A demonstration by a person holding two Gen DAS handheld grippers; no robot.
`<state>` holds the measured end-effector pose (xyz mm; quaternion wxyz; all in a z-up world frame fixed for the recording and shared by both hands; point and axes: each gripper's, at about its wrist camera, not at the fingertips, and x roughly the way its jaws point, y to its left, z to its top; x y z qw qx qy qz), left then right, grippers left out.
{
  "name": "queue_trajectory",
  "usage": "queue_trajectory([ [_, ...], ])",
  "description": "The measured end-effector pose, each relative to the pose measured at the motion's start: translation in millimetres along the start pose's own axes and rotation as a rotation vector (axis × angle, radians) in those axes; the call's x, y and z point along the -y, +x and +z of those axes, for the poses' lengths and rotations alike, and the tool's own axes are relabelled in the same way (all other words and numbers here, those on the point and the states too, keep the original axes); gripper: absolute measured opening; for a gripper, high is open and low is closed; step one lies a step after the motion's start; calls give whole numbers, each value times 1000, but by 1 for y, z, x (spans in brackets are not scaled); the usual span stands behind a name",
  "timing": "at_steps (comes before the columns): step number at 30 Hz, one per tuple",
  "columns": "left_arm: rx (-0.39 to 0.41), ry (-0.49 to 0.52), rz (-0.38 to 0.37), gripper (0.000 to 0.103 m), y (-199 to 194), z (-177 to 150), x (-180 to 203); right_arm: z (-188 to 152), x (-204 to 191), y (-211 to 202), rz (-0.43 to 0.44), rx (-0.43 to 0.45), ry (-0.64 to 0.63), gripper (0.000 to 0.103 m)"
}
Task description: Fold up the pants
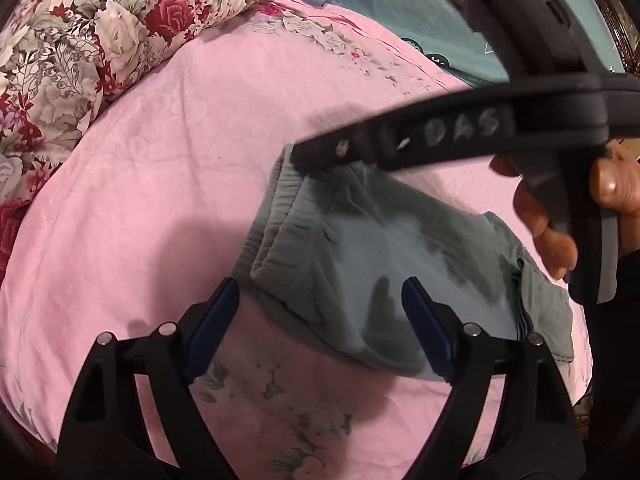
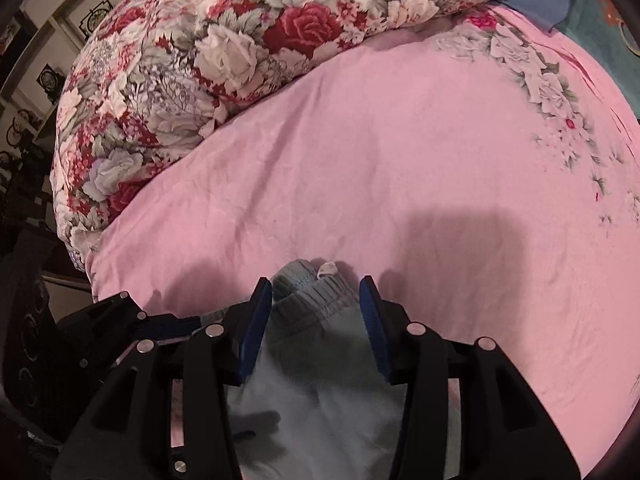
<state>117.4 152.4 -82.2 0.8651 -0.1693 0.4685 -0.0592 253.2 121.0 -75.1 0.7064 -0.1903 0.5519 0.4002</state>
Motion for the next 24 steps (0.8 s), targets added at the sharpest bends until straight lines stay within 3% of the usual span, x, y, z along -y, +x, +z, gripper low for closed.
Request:
queue_trajectory([
  [2,5,7,15,81,2,0,2,-2,-2,12,-9,-39,-14,43],
  [7,4,-17,21,73,1,5,-3,-8,-1,12,-12,-29,-31,19],
  [14,3,-17,32,86,7,11,-1,-17,1,-13,25,50,-39,17],
  [17,12,-4,40,82,11,12,0,-19,4,-19,36,66,-30,17],
  [18,18,5,47,76,12,12,2,-19,5,-20,34,66,-27,17],
  [20,15,3,46,43,13,13,0,-20,4,-20,28,70,-22,17],
  [21,10,-12,26,35,13,14,-3,-19,3,-17,27,72,-18,17],
  [22,8,-27,11,28,12,14,-6,-19,4,-18,28,75,-13,17],
  [24,19,-32,8,25,10,14,-7,-19,4,-18,33,79,-7,17],
])
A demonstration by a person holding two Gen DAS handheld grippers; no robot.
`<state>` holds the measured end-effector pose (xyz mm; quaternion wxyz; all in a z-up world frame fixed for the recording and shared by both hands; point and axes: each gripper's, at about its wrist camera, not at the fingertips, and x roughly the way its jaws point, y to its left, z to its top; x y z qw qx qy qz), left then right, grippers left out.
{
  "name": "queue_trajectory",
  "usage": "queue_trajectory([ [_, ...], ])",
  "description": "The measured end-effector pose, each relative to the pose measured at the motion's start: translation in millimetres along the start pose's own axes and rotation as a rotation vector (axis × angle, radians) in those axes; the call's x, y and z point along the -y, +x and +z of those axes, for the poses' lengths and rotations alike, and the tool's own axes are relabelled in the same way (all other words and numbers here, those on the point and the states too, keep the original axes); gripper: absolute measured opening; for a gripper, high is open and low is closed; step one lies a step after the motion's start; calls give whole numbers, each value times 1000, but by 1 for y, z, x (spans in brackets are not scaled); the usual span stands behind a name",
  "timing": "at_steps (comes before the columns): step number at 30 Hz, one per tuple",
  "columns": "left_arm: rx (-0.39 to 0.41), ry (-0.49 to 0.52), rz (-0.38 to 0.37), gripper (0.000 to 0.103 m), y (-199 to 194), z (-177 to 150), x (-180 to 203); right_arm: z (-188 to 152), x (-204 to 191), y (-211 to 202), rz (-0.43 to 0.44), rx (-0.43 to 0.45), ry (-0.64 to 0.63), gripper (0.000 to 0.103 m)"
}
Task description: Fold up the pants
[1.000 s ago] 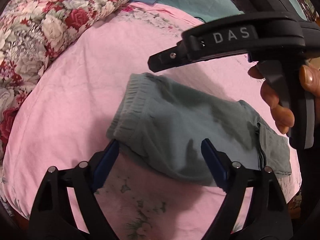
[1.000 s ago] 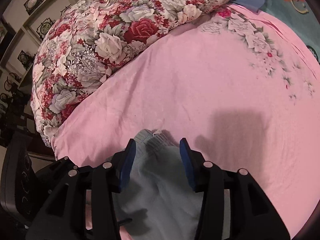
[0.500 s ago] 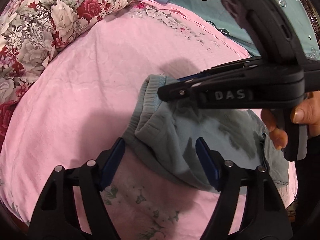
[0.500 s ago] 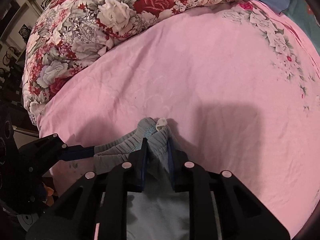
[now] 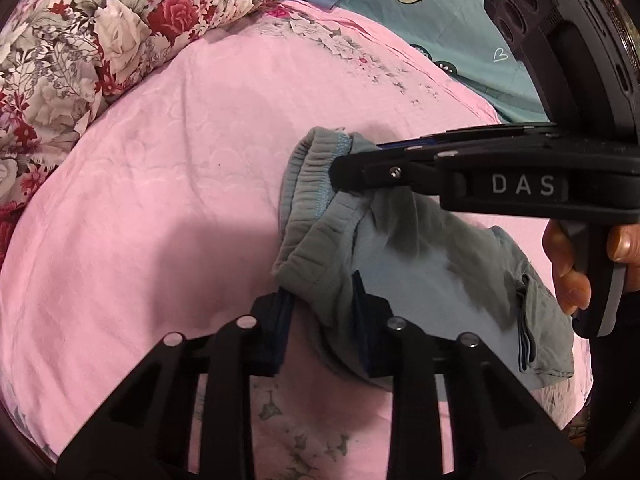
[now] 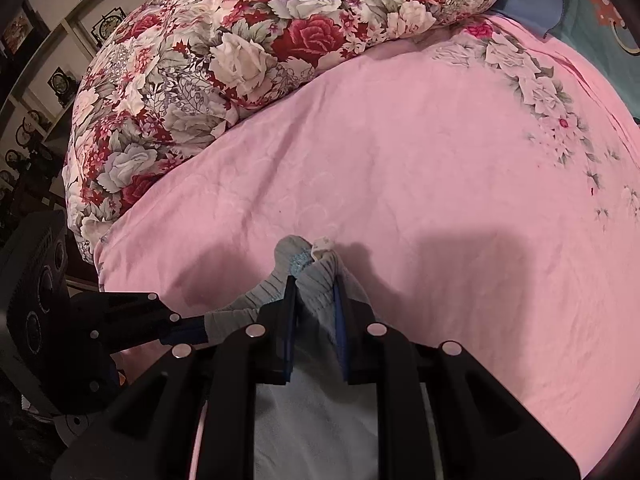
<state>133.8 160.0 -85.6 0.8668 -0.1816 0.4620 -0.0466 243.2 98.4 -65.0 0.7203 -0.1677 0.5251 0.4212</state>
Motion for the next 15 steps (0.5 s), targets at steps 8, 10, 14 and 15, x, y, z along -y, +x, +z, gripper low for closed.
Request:
queue_trajectory([
  [8,68,39,3,21,-26,0,19,-7,0,-31,19,71,-1,17],
  [10,97,75,-4,21,-40,0,34,-13,2,-50,20,106,3,17],
  [14,148,182,-54,21,-68,-2,80,-36,11,-100,29,199,29,16],
  [15,158,213,-70,21,-75,-3,94,-46,14,-115,28,228,35,16],
])
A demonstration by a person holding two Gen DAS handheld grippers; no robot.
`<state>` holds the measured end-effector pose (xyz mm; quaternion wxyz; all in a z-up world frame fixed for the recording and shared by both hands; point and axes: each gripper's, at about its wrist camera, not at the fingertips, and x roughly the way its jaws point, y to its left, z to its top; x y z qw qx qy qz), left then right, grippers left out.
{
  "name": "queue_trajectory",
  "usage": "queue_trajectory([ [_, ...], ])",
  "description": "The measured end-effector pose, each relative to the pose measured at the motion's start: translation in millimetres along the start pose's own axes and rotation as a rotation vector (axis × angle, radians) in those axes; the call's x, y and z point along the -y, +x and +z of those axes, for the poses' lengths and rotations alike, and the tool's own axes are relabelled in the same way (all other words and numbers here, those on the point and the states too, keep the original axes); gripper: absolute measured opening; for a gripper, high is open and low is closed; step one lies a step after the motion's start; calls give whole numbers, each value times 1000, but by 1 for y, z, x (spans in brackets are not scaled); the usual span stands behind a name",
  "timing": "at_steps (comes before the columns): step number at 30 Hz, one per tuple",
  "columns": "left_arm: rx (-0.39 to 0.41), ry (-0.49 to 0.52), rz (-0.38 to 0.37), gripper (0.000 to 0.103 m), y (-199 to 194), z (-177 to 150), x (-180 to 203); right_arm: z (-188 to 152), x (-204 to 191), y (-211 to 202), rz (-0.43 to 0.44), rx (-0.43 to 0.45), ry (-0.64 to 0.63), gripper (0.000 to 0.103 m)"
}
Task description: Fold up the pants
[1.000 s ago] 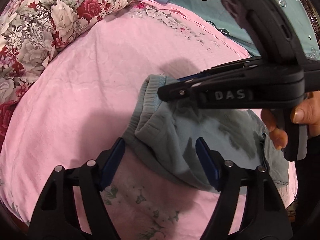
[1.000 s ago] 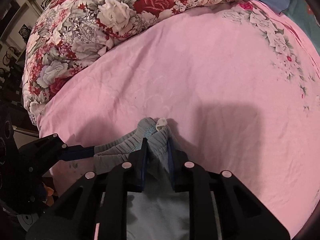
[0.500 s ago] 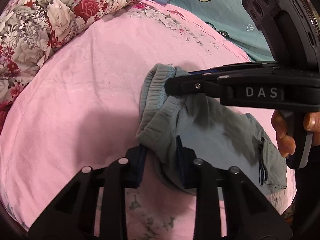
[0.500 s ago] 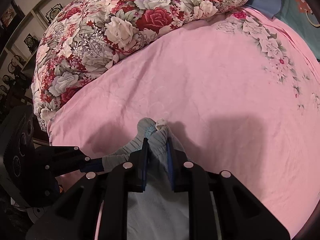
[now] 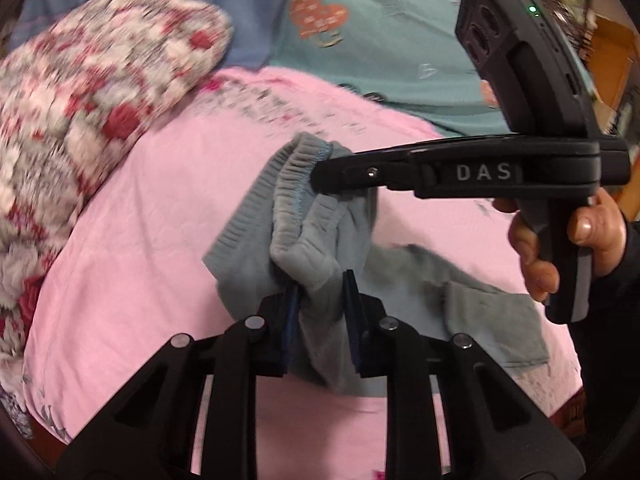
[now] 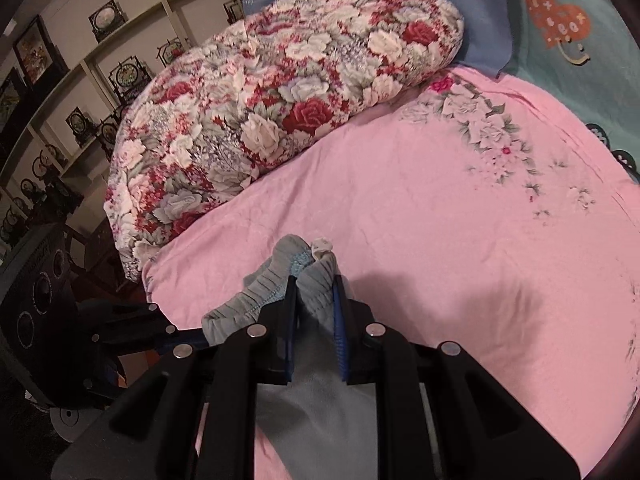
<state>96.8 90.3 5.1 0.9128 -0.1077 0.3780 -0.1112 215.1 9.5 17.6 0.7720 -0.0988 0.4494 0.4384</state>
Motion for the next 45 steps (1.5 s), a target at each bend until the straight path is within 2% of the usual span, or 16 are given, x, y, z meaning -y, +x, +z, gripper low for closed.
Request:
queue_trajectory([
  [6,31,229,-142,21,-19,6,117,-66,33,-121,-20,201,93,16],
  [11,-31,418,-265,26,1,-21,227,-166,76,-206,-71,344,240,16],
  [14,-99,501,-320,33,27,-49,281,-225,104,-224,-102,367,330,16],
  [17,-193,544,-348,38,60,-78,315,-281,140,-220,-124,353,438,16],
  [19,-265,543,-357,38,75,-91,324,-308,158,-209,-123,326,494,16],
  [21,-293,535,-351,38,79,-96,321,-330,170,-195,-140,276,530,21],
  [22,-288,528,-345,45,77,-94,317,-337,174,-190,-166,259,544,28],
  [23,-278,518,-334,58,75,-90,311,-344,177,-188,-180,252,562,35],
  [24,-254,505,-319,62,69,-86,303,-348,179,-190,-184,260,576,38],
  [26,-216,486,-287,67,57,-82,285,-354,179,-200,-219,289,589,52],
  [31,-210,426,-158,70,61,-73,239,-367,177,-226,-298,322,664,52],
  [34,-230,393,-111,70,78,-67,220,-363,152,-239,-323,346,647,52],
  [36,-240,378,-114,70,85,-64,214,-352,133,-244,-299,361,612,52],
  [39,-267,383,-139,70,99,-68,215,-327,107,-240,-245,330,584,54],
  [41,-282,407,-171,70,108,-74,230,-309,100,-232,-257,283,587,54],
  [45,-296,509,-245,70,115,-91,275,-285,91,-228,-317,264,573,54],
])
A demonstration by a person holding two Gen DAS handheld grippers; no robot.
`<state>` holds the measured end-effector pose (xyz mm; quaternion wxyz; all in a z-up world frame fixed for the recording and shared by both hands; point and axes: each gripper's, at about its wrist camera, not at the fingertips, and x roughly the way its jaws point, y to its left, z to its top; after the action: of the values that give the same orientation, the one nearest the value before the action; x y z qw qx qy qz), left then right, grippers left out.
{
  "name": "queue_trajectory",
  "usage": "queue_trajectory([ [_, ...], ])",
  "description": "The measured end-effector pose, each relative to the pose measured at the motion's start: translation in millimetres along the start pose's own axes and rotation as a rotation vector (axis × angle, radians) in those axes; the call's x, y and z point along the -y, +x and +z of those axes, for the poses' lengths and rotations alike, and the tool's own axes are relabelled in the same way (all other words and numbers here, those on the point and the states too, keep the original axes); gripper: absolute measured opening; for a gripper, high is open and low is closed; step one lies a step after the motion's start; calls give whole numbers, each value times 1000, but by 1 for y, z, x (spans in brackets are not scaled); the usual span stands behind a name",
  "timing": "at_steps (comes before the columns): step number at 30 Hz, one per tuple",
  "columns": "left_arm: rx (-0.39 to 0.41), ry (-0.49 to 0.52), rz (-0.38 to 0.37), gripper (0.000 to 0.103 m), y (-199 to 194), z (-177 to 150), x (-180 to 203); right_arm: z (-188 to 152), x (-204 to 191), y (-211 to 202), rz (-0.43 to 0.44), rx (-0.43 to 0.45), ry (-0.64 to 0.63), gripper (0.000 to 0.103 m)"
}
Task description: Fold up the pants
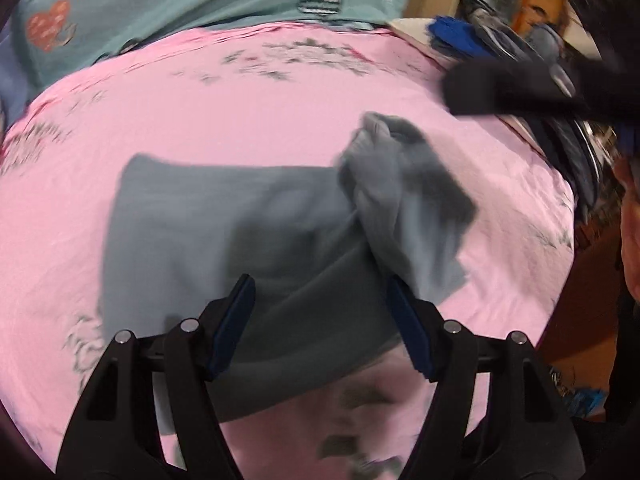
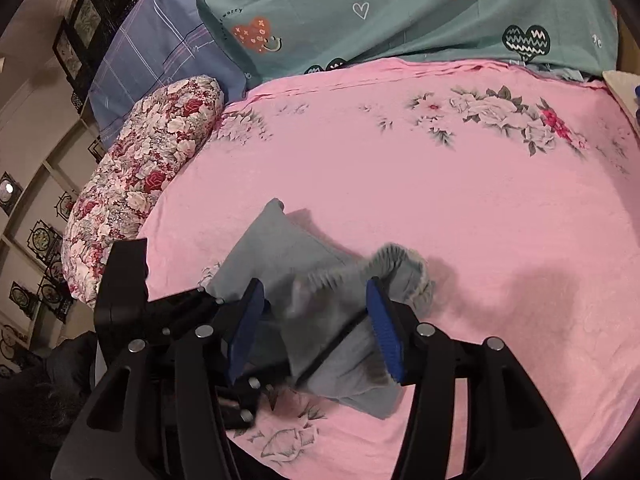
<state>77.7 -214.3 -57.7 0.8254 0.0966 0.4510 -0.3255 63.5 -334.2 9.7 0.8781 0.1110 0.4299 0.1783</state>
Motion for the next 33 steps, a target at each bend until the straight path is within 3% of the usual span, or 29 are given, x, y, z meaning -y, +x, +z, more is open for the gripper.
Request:
queue_trajectory([
  [3,-1,56,-76,73,3,3,24,4,7,-7,-38,34,41,55],
  [5,10,76,-80,73,1,2,28,0,20,-13,-65,47,87,55],
  [8,22,25,-88,73,-11,-4,12,-10,40,-20,-81,50,138,55],
  [11,73,-38,-37,78,-36,-10,-19,-16,53,-24,-112,45,160,55],
  [13,103,-79,51,82,-49,-13,-41,-14,49,-23,-104,45,148,55],
  [16,76,-136,149,82,-45,-19,-72,-2,26,-14,-73,41,82,55],
  [19,27,-175,158,82,-29,-26,-84,10,-9,8,-49,7,-14,55],
  [22,4,-143,185,82,-18,-28,-77,11,-23,44,-132,-104,-55,55],
  [27,-25,-149,189,86,-7,-33,-85,-27,23,63,-294,-246,28,55],
  [29,-35,-174,166,88,-4,-33,-91,-48,52,75,-295,-292,117,58],
  [33,-1,-158,171,86,-19,-29,-85,-49,48,47,-227,-170,136,58],
])
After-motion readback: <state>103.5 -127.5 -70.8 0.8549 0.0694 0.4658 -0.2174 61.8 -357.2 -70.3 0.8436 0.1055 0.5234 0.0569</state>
